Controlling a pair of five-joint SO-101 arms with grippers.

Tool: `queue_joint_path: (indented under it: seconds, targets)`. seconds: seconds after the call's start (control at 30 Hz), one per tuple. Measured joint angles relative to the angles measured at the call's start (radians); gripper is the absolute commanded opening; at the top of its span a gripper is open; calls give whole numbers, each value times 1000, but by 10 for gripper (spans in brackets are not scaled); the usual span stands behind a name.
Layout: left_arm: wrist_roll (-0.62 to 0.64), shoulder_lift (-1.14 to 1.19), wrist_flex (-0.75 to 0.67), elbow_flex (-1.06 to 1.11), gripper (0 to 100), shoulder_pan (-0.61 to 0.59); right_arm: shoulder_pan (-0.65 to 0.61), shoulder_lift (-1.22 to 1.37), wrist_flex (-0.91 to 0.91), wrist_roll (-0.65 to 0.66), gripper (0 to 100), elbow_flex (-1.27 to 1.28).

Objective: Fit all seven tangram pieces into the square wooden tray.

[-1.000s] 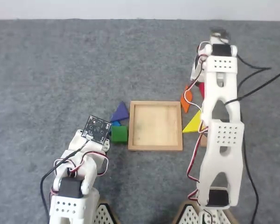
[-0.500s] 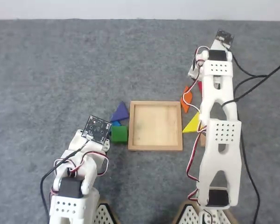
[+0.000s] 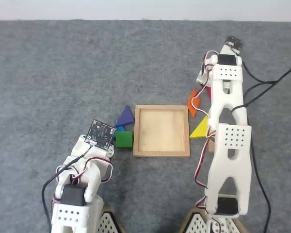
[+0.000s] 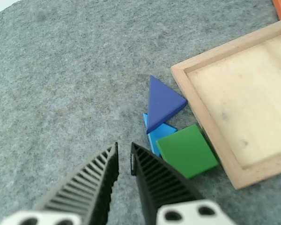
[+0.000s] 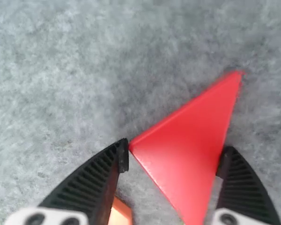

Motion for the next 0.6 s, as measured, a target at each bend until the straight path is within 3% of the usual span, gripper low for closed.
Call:
queue_joint_path:
  seconds: [0.13, 0.33, 0.6]
  targets:
    - [0, 0, 0, 0, 51, 0, 21, 0, 31, 0, 307, -2]
    - [0, 0, 0, 0, 51, 0, 31, 0, 54, 0, 151, -2]
    - [0, 0, 0, 0, 51, 0, 68, -3, 80, 0, 144, -2]
